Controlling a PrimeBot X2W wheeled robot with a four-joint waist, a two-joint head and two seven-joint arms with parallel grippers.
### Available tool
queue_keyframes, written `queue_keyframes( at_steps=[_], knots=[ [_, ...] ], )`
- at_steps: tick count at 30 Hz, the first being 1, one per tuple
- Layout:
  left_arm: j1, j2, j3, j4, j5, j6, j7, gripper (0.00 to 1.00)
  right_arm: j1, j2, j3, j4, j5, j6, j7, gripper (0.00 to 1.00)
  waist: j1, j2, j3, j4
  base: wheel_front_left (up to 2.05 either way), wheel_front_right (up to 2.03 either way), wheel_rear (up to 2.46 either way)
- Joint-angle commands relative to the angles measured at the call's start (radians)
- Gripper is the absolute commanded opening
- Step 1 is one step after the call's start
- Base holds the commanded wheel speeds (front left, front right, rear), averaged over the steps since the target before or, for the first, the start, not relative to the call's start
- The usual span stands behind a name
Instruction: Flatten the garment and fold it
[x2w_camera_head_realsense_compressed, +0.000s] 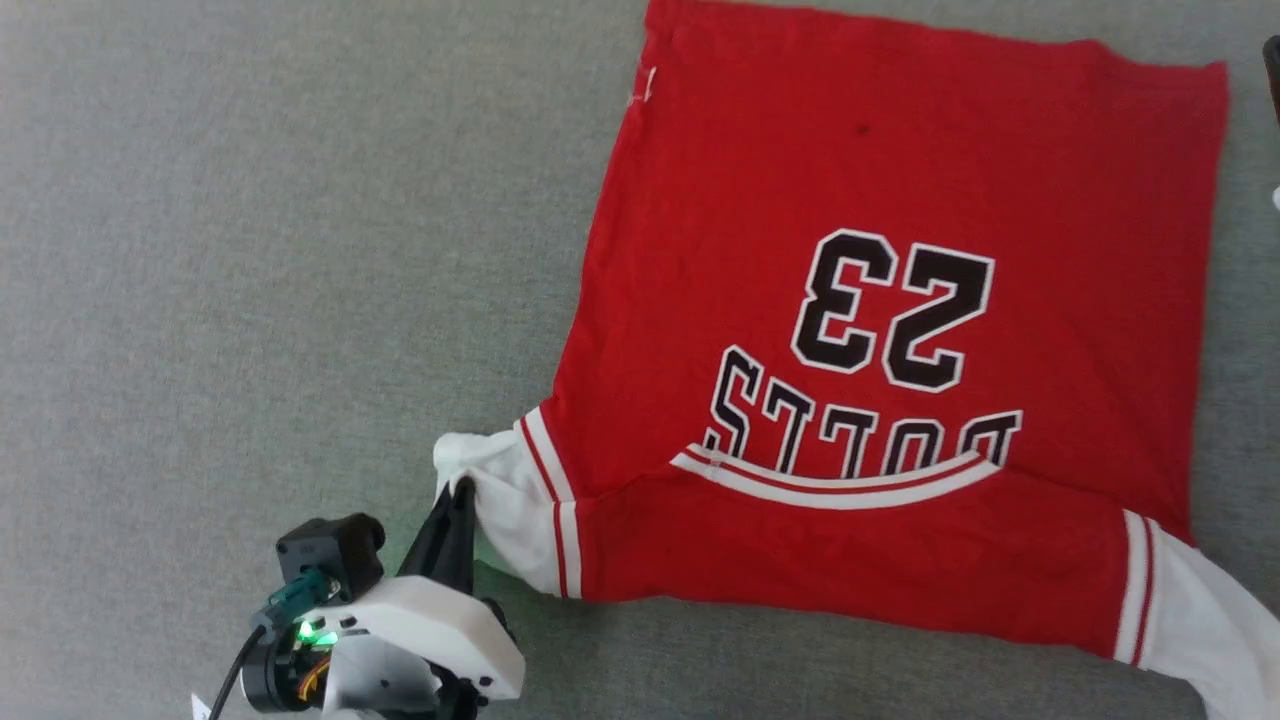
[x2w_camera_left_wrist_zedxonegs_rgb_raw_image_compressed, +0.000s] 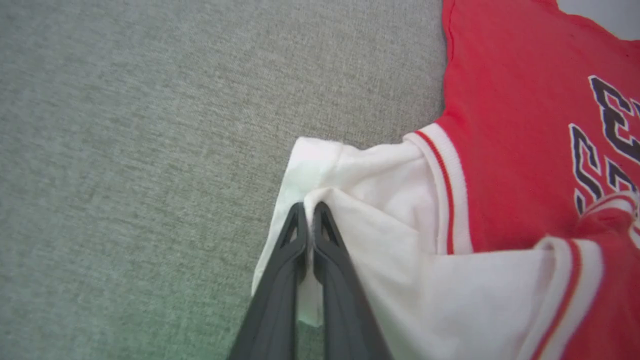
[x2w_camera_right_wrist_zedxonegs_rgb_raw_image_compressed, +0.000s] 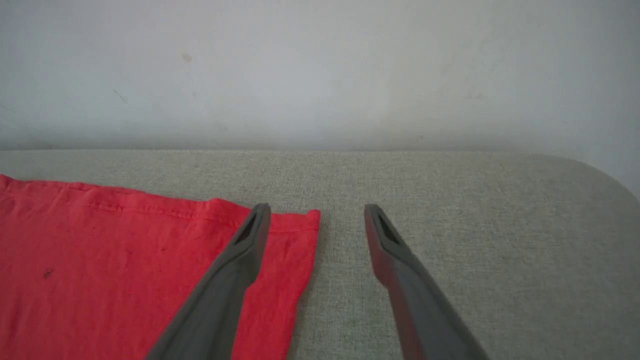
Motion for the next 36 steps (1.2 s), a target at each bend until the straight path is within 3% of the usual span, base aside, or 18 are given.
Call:
queue_keyframes(
  at_steps=[1,10,11,14,17,23,27,31,36],
  knots=[
    [-0.018,-0.008,-0.008,0.007,0.0,0.001,-0.004,0.0,-0.028,-0.01,0.011,0.022,-0.008,-0.001,0.029,1.0,-0.0002,0.0,0.098,0.07,0.0,0.0,0.0],
    [-0.035,-0.017,-0.03,0.041,-0.017,0.003,-0.035,0.0,-0.14,-0.036,0.009,0.12,-0.081,-0.001,0.318,1.0,-0.0002,0.0,0.133,0.09,0.0,0.0,0.0],
    [-0.036,-0.017,-0.031,0.044,-0.017,0.004,-0.037,0.0,-0.142,-0.039,0.017,0.121,-0.089,-0.001,0.352,0.6,-0.0002,0.0,0.131,0.089,0.0,0.0,0.0],
    [-0.035,-0.015,-0.032,0.054,-0.018,0.006,-0.04,0.0,-0.131,-0.048,0.046,0.103,-0.115,-0.001,0.426,0.0,-0.0002,0.0,0.116,0.082,0.0,0.0,0.0],
    [-0.033,-0.013,-0.032,0.063,-0.024,0.004,-0.038,0.0,-0.093,-0.041,0.06,0.044,-0.125,-0.001,0.389,0.0,-0.0002,0.0,0.094,0.067,0.0,0.0,0.0],
    [-0.026,0.014,-0.016,0.068,-0.021,0.011,-0.035,0.0,0.084,0.009,0.02,-0.137,-0.142,-0.001,-0.026,0.0,-0.0002,0.0,0.014,0.017,0.0,0.0,0.0],
    [0.002,0.034,-0.004,0.063,-0.024,0.019,-0.018,0.0,0.267,0.069,-0.015,-0.226,-0.148,-0.001,-0.207,0.0,-0.0002,0.0,-0.055,-0.033,0.0,0.0,0.0],
    [0.035,0.057,0.01,0.045,-0.028,0.028,0.006,0.0,0.424,0.135,-0.066,-0.307,-0.176,-0.001,-0.29,0.0,-0.0002,0.0,-0.12,-0.09,0.0,0.0,0.0],
    [0.067,0.08,0.021,0.02,-0.031,0.039,0.034,0.0,0.589,0.246,-0.157,-0.397,-0.187,-0.001,-0.267,0.0,-0.0002,0.0,-0.181,-0.15,0.0,0.0,0.0]
  ],
)
